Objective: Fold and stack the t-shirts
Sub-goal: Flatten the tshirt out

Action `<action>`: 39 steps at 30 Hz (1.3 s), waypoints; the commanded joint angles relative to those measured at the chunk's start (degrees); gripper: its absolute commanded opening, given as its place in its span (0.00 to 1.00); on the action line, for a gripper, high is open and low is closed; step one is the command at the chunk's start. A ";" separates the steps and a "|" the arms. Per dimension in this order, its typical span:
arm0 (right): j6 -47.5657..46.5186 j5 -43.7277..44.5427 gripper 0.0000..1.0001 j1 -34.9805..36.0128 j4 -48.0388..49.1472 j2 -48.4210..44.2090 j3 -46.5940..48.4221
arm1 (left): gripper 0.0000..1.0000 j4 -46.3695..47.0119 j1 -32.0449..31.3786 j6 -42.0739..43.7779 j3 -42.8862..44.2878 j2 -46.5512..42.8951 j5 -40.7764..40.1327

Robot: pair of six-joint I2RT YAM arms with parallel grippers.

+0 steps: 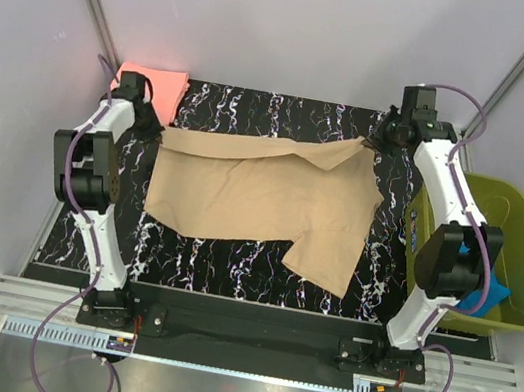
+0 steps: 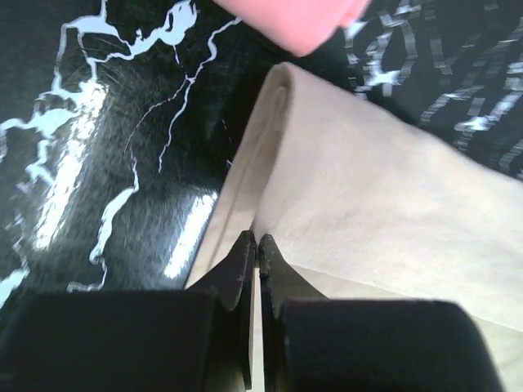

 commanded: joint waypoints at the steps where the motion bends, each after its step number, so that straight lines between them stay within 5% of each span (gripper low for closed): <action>1: -1.53 0.84 0.00 -0.43 -1.52 -6.29 2.94 | 0.00 -1.29 0.45 -0.78 2.38 -9.21 1.27; 16: -0.91 -0.39 0.00 -0.17 -5.13 -33.96 7.95 | 0.00 -3.06 0.37 -2.46 -1.30 -48.22 5.23; 22: -0.39 -2.67 0.00 0.53 -3.19 -47.06 8.47 | 0.00 -7.36 -3.31 1.67 -1.05 -64.49 -0.46; 31: -0.39 -4.61 0.00 0.53 -6.62 -53.16 19.53 | 0.00 -14.05 -13.87 6.77 13.62 -71.10 -19.63; 39: 1.19 -4.62 0.00 0.53 -4.51 -47.80 26.76 | 0.00 -13.43 -16.51 8.00 19.08 -67.77 -22.63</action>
